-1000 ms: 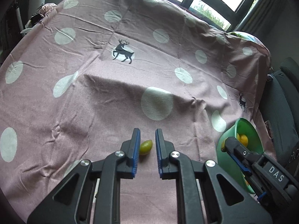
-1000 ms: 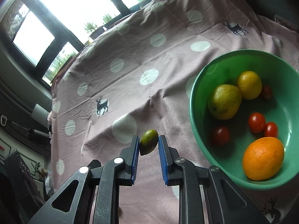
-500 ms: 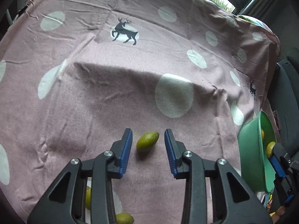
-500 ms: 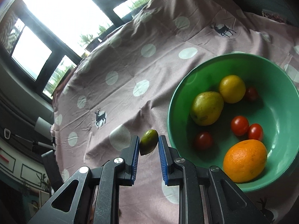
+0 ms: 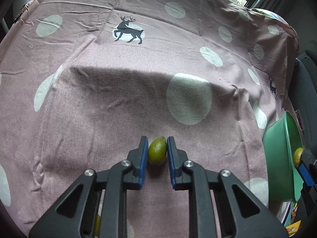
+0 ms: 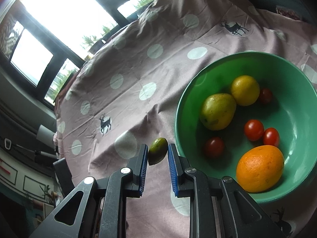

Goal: Organize fruits
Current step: 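Carry the small green fruits in both tools over the green bowl, then open both tools to drop the green fruits into the bowl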

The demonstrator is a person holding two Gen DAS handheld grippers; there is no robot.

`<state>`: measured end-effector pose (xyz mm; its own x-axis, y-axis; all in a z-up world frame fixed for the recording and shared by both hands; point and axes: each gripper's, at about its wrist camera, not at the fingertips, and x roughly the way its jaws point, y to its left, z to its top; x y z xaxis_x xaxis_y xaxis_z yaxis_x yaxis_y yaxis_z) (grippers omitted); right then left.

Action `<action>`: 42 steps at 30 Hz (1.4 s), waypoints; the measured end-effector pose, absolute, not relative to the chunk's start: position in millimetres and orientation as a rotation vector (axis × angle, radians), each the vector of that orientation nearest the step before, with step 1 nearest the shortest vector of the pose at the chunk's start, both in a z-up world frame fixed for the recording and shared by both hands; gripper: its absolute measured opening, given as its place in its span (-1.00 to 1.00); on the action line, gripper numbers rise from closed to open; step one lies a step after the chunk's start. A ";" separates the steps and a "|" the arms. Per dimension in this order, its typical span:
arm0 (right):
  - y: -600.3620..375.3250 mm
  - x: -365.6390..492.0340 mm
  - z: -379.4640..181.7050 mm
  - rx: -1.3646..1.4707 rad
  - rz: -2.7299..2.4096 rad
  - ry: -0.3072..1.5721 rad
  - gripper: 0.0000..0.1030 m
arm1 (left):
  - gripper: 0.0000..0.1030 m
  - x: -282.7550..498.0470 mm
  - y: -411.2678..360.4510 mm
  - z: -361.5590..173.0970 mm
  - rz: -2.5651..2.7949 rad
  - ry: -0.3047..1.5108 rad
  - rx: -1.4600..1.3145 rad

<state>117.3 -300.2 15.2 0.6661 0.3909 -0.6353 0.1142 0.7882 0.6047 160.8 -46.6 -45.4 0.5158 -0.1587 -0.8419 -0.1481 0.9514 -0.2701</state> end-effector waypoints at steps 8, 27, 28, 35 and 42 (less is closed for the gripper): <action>-312.7 112.4 17.7 0.694 0.155 0.827 -0.56 | -0.65 134.5 -74.2 -8.3 -0.063 0.933 -0.318; -396.2 85.6 16.8 0.771 -0.002 0.790 -0.56 | -0.64 101.9 -207.8 48.0 -0.386 0.768 -0.278; -398.4 86.5 15.2 0.767 -0.002 0.798 -0.56 | -0.63 103.7 -211.0 45.3 -0.388 0.778 -0.278; -401.9 89.8 12.4 0.699 -0.028 0.861 -0.50 | -0.40 104.9 -222.8 39.6 -0.427 0.809 -0.278; -382.8 85.5 24.7 0.634 0.059 0.871 -0.30 | -0.04 85.5 -179.9 48.1 -0.288 0.811 -0.261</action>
<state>85.5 -382.8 24.7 0.6547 0.2980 -0.6947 0.2024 0.8164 0.5409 85.5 -179.9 48.1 0.6537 -0.3500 -0.6710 0.1521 0.9293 -0.3365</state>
